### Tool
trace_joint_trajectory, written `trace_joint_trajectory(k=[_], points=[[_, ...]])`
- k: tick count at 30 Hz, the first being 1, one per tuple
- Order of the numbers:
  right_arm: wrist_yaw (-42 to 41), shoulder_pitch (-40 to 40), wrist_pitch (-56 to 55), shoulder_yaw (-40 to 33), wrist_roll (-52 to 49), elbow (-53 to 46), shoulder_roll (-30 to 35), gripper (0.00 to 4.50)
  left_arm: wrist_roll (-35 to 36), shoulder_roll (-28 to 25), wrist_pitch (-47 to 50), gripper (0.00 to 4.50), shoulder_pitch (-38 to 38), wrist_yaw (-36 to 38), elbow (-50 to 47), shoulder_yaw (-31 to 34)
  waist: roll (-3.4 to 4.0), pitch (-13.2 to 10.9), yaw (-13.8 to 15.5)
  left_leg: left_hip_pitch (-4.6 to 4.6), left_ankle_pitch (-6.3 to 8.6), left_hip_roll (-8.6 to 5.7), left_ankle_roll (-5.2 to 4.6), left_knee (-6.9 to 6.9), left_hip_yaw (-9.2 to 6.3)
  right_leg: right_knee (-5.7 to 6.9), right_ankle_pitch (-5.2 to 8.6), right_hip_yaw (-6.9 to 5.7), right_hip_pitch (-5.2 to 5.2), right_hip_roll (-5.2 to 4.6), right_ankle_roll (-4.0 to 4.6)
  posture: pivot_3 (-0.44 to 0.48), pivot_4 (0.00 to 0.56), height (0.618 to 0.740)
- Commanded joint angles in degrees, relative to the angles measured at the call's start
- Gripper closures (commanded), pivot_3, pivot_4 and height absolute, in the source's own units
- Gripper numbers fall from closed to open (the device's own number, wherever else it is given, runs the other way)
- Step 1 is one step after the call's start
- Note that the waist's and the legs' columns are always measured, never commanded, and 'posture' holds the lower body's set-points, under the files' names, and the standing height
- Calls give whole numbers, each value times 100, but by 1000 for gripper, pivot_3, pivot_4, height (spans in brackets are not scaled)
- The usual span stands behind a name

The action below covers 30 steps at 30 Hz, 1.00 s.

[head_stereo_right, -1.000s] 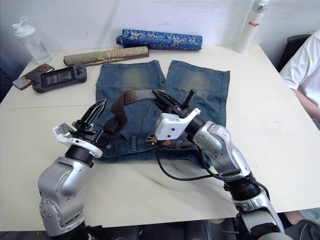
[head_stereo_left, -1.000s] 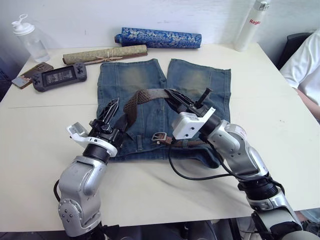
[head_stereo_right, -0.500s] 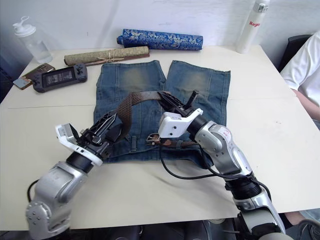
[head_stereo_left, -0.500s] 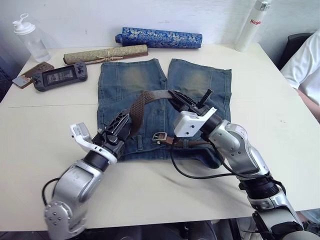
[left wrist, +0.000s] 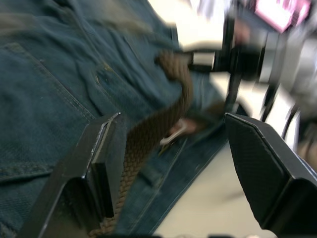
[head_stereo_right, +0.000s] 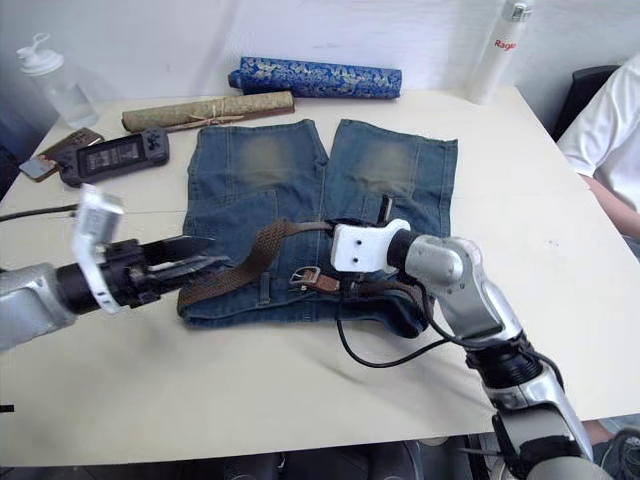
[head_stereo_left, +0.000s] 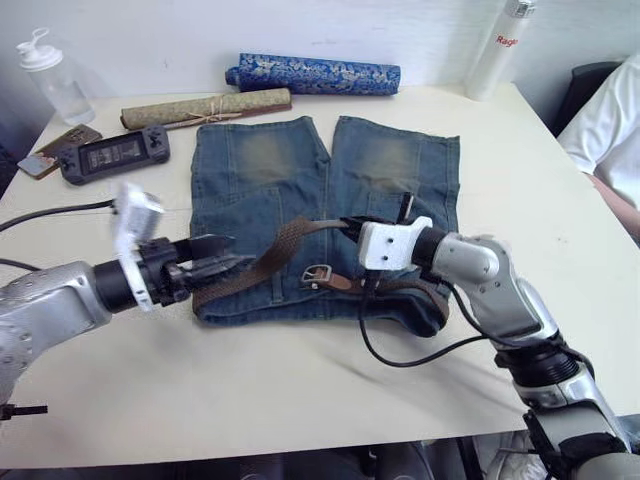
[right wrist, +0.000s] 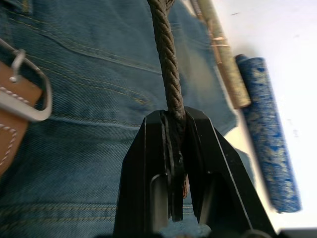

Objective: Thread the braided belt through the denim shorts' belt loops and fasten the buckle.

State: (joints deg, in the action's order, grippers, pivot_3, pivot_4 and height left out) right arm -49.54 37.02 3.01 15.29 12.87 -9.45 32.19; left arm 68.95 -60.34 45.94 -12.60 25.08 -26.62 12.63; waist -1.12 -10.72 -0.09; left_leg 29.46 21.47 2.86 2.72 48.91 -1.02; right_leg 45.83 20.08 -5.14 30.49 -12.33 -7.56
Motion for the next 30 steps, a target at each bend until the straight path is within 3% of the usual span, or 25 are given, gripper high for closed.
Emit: trace_joint_trajectory(k=[1,2,3,16,19,22,25,30], points=[[-269,442,-87,-101,-252,-165,98,4500,-781,392,-368,1056,-422,239,208,-325,1,0,-10,0,0,0,0,-1,-1,0,-7,-1,0,0,-15,0,150,645],[-207,531,-229,-91,-195,-114,97,4500,-986,514,-405,1056,-534,239,288,-425,2,-2,-22,-1,0,1,-1,-2,-2,0,-40,-2,0,0,-90,0,150,645],[-129,582,-380,-77,-132,-70,91,4500,-1124,641,-423,1056,-634,259,347,-486,2,-2,-33,-1,0,1,-1,-3,-1,-1,-43,-2,3,0,-97,0,150,645],[710,519,-593,-104,156,-49,-248,4500,-1345,1300,-57,1056,-960,779,458,-466,1,-3,-21,-4,-4,1,6,-13,-1,-4,-43,-2,2,-3,-112,0,150,645],[745,497,-547,-103,142,-117,-246,4500,-1433,1354,-50,1863,-998,868,458,-458,1,-3,-17,-4,-4,1,7,-11,-1,-5,-43,-1,2,-4,-112,0,150,645],[788,465,-535,-115,126,-171,-254,4500,-1490,1437,-48,3213,-1046,885,432,-481,1,-3,-19,-4,-4,1,6,-11,0,-4,-43,-1,2,-3,-112,0,150,645],[813,409,-501,-118,119,-231,-255,3185,-1673,1448,-106,4500,-1045,980,369,-515,1,-3,-19,-4,-4,1,6,-10,0,-4,-43,-1,2,-3,-112,0,150,645],[943,308,-397,-154,202,-295,-247,765,-2638,1314,-607,4500,-1024,1148,312,-826,1,-3,-18,-4,-4,1,6,-11,0,-3,-43,-1,2,-3,-112,0,150,645]])
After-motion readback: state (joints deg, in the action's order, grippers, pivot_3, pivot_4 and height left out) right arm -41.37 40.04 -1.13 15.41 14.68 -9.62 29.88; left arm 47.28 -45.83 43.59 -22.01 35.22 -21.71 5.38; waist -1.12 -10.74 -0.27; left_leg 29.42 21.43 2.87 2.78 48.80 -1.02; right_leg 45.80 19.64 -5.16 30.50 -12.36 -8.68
